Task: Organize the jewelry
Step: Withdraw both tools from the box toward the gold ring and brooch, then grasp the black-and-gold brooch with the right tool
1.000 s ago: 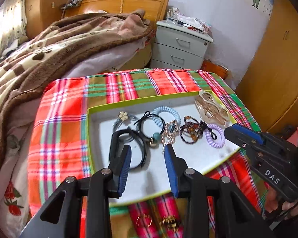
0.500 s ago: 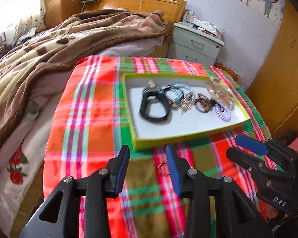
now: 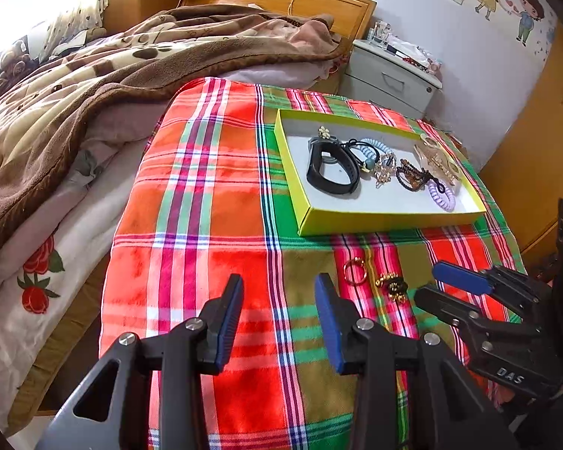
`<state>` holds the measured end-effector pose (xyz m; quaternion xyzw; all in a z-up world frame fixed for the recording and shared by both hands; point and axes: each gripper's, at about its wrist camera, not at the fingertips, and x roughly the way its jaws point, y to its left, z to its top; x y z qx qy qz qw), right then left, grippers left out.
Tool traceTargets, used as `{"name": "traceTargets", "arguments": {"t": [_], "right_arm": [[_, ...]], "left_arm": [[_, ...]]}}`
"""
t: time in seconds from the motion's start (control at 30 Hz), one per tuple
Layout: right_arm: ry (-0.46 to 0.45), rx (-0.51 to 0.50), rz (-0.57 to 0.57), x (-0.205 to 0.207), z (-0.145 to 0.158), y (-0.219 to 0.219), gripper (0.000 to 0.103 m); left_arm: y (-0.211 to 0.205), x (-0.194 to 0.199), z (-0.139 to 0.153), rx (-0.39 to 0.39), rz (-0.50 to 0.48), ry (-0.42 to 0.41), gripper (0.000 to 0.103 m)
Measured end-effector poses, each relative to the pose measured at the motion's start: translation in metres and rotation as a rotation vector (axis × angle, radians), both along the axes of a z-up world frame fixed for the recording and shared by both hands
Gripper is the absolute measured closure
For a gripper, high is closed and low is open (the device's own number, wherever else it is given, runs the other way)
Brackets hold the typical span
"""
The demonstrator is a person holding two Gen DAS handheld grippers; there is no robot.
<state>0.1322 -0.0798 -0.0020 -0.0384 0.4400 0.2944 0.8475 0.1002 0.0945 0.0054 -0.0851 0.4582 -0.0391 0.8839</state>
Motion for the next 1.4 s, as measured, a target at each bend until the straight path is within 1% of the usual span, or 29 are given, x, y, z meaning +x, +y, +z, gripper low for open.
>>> {"name": "traceTargets", "arguments": {"t": [0.23,0.4,0.57,0.7,0.73,0.77,0.83,0.87,1.07,1.23,1.4], "right_arm": [[-0.007,-0.062,0.039,0.002,-0.007,0.018,0.061],[-0.013,-0.112,0.046,0.002,-0.013,0.026,0.061],[-0.06,-0.174,0.057,-0.002,-0.015,0.034,0.061],[-0.066,-0.168,0.052,-0.004,-0.015,0.032,0.061],[-0.069,-0.17,0.048,-0.004,-0.015,0.032,0.066],[-0.07,-0.169,0.045,-0.004,-0.015,0.032,0.074],[-0.07,-0.168,0.037,-0.005,-0.014,0.03,0.082],[-0.068,-0.165,0.035,-0.005,-0.014,0.029,0.083],[-0.059,-0.141,0.018,-0.006,-0.013,0.021,0.085],[-0.049,-0.088,-0.024,-0.003,-0.009,0.005,0.085],[-0.061,-0.036,-0.076,-0.004,0.001,-0.014,0.085]], "left_arm": [[0.006,-0.006,-0.003,-0.009,0.011,0.004,0.062],[0.009,-0.008,-0.005,-0.015,0.017,0.008,0.062],[0.011,-0.009,-0.008,-0.022,0.025,0.014,0.062],[0.011,-0.009,-0.009,-0.028,0.024,0.018,0.062],[0.011,-0.008,-0.009,-0.028,0.025,0.019,0.062],[0.01,-0.008,-0.009,-0.028,0.023,0.02,0.062],[0.009,-0.007,-0.01,-0.028,0.022,0.023,0.062],[0.008,-0.007,-0.01,-0.029,0.019,0.022,0.062],[0.001,-0.005,-0.009,-0.032,0.007,0.025,0.062],[-0.006,-0.001,-0.009,-0.032,-0.01,0.027,0.062],[-0.017,0.004,-0.01,-0.046,-0.038,0.032,0.061]]}}
